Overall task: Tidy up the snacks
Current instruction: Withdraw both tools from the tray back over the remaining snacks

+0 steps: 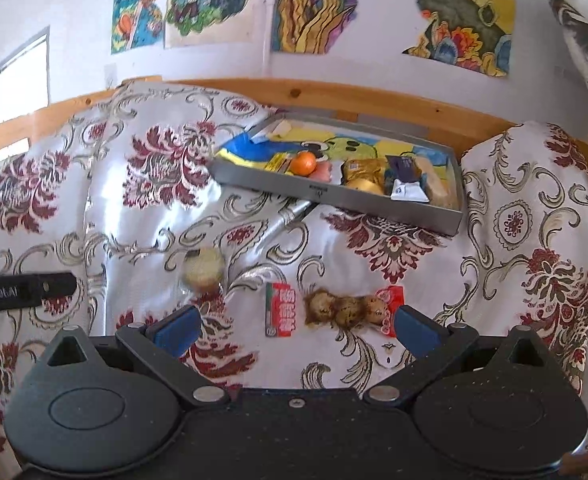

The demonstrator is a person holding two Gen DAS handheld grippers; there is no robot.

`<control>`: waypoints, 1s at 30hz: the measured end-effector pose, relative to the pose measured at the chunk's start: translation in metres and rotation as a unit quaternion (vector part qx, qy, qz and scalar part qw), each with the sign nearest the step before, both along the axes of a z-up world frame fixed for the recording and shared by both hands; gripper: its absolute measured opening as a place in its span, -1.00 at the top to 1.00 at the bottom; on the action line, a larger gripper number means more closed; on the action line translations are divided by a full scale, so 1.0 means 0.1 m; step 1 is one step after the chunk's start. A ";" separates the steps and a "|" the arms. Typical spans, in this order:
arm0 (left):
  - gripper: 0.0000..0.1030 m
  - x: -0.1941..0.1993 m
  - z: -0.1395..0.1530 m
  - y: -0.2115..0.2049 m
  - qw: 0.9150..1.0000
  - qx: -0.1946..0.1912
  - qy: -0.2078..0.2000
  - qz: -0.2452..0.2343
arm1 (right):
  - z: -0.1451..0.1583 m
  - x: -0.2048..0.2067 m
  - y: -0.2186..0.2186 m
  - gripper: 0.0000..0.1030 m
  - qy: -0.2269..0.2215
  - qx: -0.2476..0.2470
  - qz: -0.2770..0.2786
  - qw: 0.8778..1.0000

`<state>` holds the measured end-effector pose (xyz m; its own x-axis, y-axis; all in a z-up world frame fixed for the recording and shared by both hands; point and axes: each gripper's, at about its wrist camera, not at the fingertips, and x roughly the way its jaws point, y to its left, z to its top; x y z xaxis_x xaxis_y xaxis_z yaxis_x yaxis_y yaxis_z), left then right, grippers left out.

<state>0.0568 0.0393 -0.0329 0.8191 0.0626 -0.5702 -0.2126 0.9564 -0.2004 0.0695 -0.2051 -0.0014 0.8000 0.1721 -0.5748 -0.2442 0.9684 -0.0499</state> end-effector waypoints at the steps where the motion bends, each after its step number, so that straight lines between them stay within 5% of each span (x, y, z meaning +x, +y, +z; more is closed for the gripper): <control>1: -0.99 -0.01 0.00 0.00 1.000 0.001 -0.002 0.001 | -0.01 0.00 0.02 -0.99 0.002 -0.005 0.003 1.000; 18: -0.99 -0.03 -0.02 -0.06 1.000 0.017 0.008 0.002 | -0.05 0.03 0.08 -0.99 0.016 -0.024 0.011 1.000; 30: -0.99 0.30 -0.05 -0.23 0.994 0.067 0.024 -0.080 | -0.11 0.12 0.07 -0.99 0.043 -0.028 -0.002 0.999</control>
<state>0.0864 0.0159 -0.0375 0.7966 0.0113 -0.6044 -0.0611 0.9962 -0.0618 0.0814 -0.1979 -0.0119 0.7485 0.1355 -0.6492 -0.2464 0.9656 -0.0826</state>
